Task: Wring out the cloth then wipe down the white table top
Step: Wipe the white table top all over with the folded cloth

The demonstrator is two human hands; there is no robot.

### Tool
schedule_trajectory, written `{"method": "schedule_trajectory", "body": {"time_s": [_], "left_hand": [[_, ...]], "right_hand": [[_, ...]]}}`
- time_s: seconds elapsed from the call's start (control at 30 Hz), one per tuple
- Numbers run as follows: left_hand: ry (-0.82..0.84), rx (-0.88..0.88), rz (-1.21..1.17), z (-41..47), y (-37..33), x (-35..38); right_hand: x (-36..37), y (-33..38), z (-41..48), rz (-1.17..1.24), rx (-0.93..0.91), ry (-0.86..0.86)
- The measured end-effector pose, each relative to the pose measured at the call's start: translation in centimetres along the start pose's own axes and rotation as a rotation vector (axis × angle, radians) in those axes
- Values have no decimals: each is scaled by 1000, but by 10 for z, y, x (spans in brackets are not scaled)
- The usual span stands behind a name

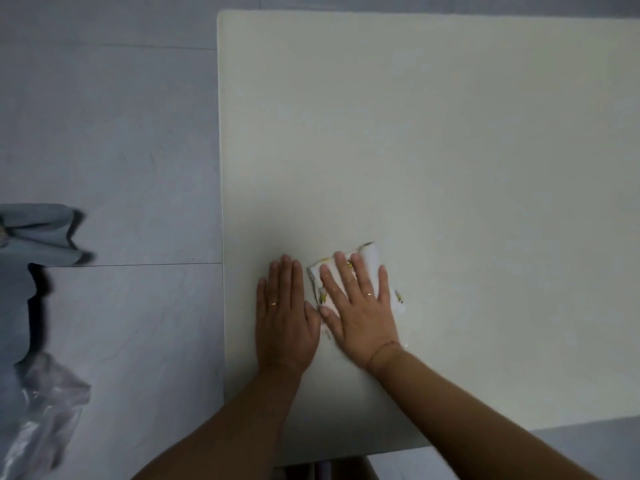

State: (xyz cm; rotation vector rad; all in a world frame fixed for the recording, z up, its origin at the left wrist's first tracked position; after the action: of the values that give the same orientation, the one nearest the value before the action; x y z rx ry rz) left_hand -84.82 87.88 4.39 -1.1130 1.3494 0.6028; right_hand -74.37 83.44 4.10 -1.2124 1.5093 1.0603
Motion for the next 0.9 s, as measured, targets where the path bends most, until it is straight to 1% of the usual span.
{"method": "schedule_trajectory", "body": {"time_s": [0.03,0.07,0.1,0.17,0.2,0.23,0.27,0.3,0.33,0.4,0.47,0.5,0.53,0.57,0.63,0.67,0.7,0.73,0.77,0.8,0.87,0.9], "left_hand": [[-17,4,-13,0,0,-2],[-34,5,-31,0,0,-4],[-47,4,-49,-1,0,-5],[-55,6,-69,-2,0,-6],[-59,7,-70,-2,0,-6],[-61,11,-70,-2,0,-5],[-61,15,-73,-2,0,-5],[-63,21,-76,-2,0,-4],[-65,25,-79,-3,0,-5],[-66,29,-90,-3,0,-5],[-88,37,-106,-4,0,-7],[-110,42,-113,-4,0,-9],[-127,47,-121,-5,1,-11],[-138,50,-130,-7,1,-12],[-143,51,-135,-8,-1,-15],[-142,56,-126,-9,-3,-16],[-139,61,-114,-11,-5,-16],[-138,60,-105,-15,-7,-16],[-138,49,-100,-23,-7,-15],[-135,32,-96,-36,-6,-12],[-101,12,-79,-74,-5,-1],[-84,15,-71,-94,-5,3]], "right_hand": [[-1,-11,-2,-23,-74,-4],[-2,-29,-4,-42,-80,-1],[-3,-53,-6,-39,-6,5],[-6,-99,-10,24,299,14],[-5,-107,-14,72,445,2],[-4,-102,-15,120,558,-16],[-3,-85,-17,144,609,-25],[-1,-59,-18,141,581,-22],[2,-29,-19,119,486,-9],[9,21,-28,66,225,2],[8,22,-35,35,33,-17],[8,9,-38,12,-8,-27],[9,-9,-40,-16,3,-24],[9,-31,-42,-16,69,-4],[10,-66,-47,64,334,13],[11,-70,-51,118,462,0],[13,-63,-55,163,552,-4],[17,-47,-61,187,582,5],[20,-24,-67,184,541,15],[23,-1,-75,154,447,18],[27,33,-99,77,195,27],[27,34,-108,54,87,23]]}}
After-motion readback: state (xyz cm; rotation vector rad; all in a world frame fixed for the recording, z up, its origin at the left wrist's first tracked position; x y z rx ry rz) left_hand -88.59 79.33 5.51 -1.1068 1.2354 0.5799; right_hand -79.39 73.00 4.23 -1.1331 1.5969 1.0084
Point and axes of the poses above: each hand's wrist, its own z-axis towards the middle knuckle, its own x-axis out of the palm, y = z × x, the point moved 8 cm from there along z, towards the middle knuckle, and after that the axes turned 2 degrees about -z, right-handed, at the moved point
